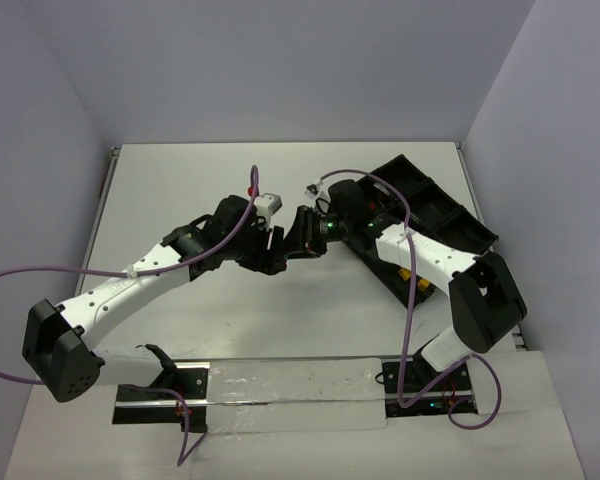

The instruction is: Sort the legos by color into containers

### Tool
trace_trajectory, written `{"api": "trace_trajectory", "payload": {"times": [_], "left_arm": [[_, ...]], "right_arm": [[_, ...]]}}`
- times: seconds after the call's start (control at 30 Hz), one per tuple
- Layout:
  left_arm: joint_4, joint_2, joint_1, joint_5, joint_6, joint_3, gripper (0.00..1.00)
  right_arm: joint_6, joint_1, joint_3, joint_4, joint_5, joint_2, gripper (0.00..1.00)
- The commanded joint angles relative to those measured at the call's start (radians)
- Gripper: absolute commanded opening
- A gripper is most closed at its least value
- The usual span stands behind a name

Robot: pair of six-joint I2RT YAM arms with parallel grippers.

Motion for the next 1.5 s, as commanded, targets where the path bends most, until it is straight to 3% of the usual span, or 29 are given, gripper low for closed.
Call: {"api": "trace_trajectory", "payload": {"times": [0.0, 0.23, 0.33, 0.47, 0.83, 1.0, 1.03, 1.1, 1.13, 1.17, 1.2, 1.23, 1.3, 1.4, 1.47], "left_arm": [[0.058, 0.004, -0.003, 0.034, 0.019, 0.034, 0.65], [0.066, 0.009, -0.003, 0.026, 0.013, 0.037, 0.52], [0.067, 0.006, -0.002, 0.022, 0.011, 0.036, 0.38], [0.058, 0.006, -0.003, 0.015, 0.008, 0.035, 0.01], [0.077, -0.072, -0.003, -0.017, -0.025, -0.042, 0.0], [0.076, -0.083, -0.003, -0.015, -0.028, -0.054, 0.0], [0.074, -0.088, -0.003, -0.022, -0.033, -0.055, 0.0], [0.067, -0.095, -0.003, -0.039, -0.037, -0.052, 0.0], [0.059, -0.099, -0.003, -0.048, -0.039, -0.05, 0.0], [0.045, -0.107, -0.002, -0.061, -0.043, -0.045, 0.0], [0.041, -0.114, -0.002, -0.079, -0.047, -0.041, 0.0], [0.029, -0.12, -0.002, -0.1, -0.054, -0.04, 0.0], [0.017, -0.137, 0.004, -0.168, -0.074, -0.048, 0.0], [0.018, -0.128, 0.037, -0.176, -0.101, -0.057, 0.0], [0.027, -0.118, 0.049, -0.162, -0.108, -0.051, 0.0]], "right_arm": [[0.006, 0.011, 0.048, 0.047, -0.054, -0.02, 0.0], [0.013, 0.018, 0.048, 0.062, -0.075, -0.018, 0.0], [0.024, 0.018, 0.046, 0.074, -0.085, -0.016, 0.0], [0.074, 0.013, 0.028, 0.148, -0.122, -0.019, 0.0], [0.377, -0.09, -0.021, 0.561, -0.266, -0.017, 0.0], [0.427, -0.14, -0.009, 0.617, -0.287, 0.002, 0.0], [0.383, -0.152, -0.003, 0.561, -0.266, -0.007, 0.0], [0.254, -0.185, 0.04, 0.381, -0.204, -0.03, 0.0], [0.107, -0.195, 0.074, 0.168, -0.055, -0.055, 0.0], [-0.097, -0.202, 0.162, -0.163, 0.235, -0.093, 0.0], [-0.153, -0.201, 0.21, -0.253, 0.314, -0.104, 0.0], [-0.223, -0.199, 0.23, -0.368, 0.535, -0.134, 0.0], [-0.315, -0.218, 0.218, -0.487, 0.817, -0.188, 0.0], [-0.392, -0.3, 0.175, -0.559, 0.949, -0.221, 0.0], [-0.41, -0.342, 0.139, -0.564, 0.957, -0.229, 0.0]]}}
